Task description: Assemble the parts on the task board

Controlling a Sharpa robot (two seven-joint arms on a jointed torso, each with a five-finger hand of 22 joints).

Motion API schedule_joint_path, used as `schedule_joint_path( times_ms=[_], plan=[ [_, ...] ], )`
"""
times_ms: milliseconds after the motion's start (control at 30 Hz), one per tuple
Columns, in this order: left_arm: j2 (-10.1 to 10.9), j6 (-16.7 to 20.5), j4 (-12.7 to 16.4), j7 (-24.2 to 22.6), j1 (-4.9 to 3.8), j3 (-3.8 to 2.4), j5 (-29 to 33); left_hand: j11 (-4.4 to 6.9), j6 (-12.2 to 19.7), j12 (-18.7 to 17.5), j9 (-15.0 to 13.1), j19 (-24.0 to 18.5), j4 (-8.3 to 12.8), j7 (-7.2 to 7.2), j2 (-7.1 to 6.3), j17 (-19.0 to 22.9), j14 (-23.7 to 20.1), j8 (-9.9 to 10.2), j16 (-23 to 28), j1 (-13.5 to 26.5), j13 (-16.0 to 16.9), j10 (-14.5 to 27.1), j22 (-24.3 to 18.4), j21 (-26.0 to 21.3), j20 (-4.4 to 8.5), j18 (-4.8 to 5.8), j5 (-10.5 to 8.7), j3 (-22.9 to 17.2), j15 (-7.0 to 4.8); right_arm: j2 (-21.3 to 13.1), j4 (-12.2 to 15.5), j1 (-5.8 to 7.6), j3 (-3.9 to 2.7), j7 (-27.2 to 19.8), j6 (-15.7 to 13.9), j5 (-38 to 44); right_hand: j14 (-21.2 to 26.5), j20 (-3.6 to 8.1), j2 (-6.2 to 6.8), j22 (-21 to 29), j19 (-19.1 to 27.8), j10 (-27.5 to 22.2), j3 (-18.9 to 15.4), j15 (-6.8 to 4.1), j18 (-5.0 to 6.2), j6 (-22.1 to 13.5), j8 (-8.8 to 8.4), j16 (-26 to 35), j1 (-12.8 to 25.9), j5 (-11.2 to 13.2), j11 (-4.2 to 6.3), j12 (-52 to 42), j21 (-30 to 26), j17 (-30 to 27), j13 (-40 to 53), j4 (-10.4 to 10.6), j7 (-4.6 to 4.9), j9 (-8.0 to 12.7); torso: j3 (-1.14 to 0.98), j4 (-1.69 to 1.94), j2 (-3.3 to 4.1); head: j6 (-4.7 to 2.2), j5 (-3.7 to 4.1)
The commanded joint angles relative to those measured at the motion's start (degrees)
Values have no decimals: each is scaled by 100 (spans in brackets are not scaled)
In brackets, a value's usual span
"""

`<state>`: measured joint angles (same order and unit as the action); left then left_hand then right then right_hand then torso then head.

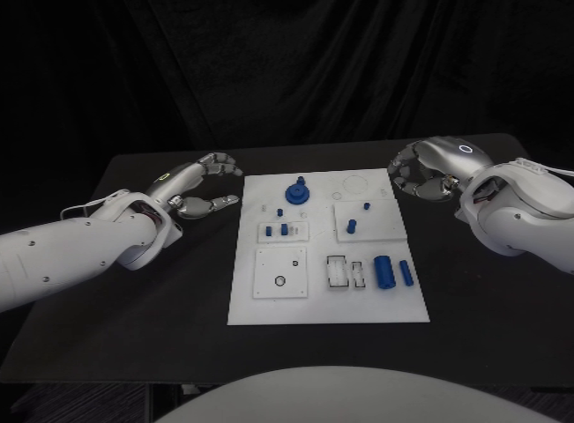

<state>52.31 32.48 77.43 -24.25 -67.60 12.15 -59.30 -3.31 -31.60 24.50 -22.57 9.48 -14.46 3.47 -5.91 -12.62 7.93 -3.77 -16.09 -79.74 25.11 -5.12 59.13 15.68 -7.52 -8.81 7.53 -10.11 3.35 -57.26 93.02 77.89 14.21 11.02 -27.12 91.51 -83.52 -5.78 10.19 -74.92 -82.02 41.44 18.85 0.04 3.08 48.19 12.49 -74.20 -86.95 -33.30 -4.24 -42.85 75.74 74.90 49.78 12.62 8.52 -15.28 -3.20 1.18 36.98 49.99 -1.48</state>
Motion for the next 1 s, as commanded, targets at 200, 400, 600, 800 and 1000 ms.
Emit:
schedule_joint_path(
  times_ms=[200, 400, 600, 800, 1000],
  plan=[
    [353, -1540, 391, -1733, -25, -5, 4157, 416, 1489, -1565, 1021, -816, -287, -247, -1093, 1262, -793, 177, 1609, 1134, -1586, 536, -2750, -1179, -171, 15, -190, 2656, 64, 206, -144, -17, -7, 3, 439, 316, 469, -167, 117, -838, 483, -1317, -196, 143, 186, -763, -133, 509, 122, 984, -292, 832, -674, -267, -662, -41, -60, 20, -2, -11, 9, 1, -39],
    [586, -2818, 863, -1966, -25, -5, 5252, 519, 2128, -1937, 1503, -943, -273, -504, -25, 1262, -793, 225, 1609, 1367, -1993, 540, -4453, -1464, 13, -133, -469, 1852, -219, 363, -267, -157, -6, -58, 339, 492, 354, -261, 79, -928, 289, -1607, -1148, 237, 129, -1085, -344, 169, -311, 1159, -420, 1256, -416, -212, -1508, 359, -224, 257, 50, 143, 48, 1, 186],
    [740, -3453, 1428, -2019, -38, -6, 5839, 445, 2129, -1987, 1647, -936, -231, -437, 697, 1262, -793, 224, 1609, 1511, -2113, 441, -4841, -1478, 216, -118, -478, 1627, -388, 379, -349, -258, -5, -28, 387, 540, 246, -268, 0, -994, 126, -1187, -1201, 240, 82, -872, -280, -19, -234, 909, -385, 1265, -187, -190, -1991, 391, -170, 313, 150, 313, 110, 1, 350],
    [784, -3715, 1646, -2010, -47, -7, 6056, 434, 2109, -2015, 1769, -918, -230, -410, 947, 1262, -793, 225, 1609, 1421, -2210, 395, -4967, -1478, 361, -4, -438, 1779, -420, 401, -392, -312, -5, -18, 360, 550, 158, -244, -38, -1052, 2, -617, -1005, 210, 41, -422, -67, -178, -199, -193, -303, 1109, 9, -140, -2242, 333, -152, 226, 223, 318, 152, 1, 335],
    [808, -3820, 1724, -2005, -49, -6, 6123, 381, 2076, -2013, 1973, -882, -232, -440, 1276, 1262, -793, 227, 1609, 1167, -2357, 355, -5091, -1474, 333, 91, 113, 2137, -297, 438, -454, -347, -5, 37, 504, 553, 126, -228, -20, -1073, -44, -417, -865, 202, 24, -350, -35, -233, -116, -328, -274, 1084, 86, -133, -2354, 344, -211, 171, 348, 386, 212, 1, 472]
  ],
)
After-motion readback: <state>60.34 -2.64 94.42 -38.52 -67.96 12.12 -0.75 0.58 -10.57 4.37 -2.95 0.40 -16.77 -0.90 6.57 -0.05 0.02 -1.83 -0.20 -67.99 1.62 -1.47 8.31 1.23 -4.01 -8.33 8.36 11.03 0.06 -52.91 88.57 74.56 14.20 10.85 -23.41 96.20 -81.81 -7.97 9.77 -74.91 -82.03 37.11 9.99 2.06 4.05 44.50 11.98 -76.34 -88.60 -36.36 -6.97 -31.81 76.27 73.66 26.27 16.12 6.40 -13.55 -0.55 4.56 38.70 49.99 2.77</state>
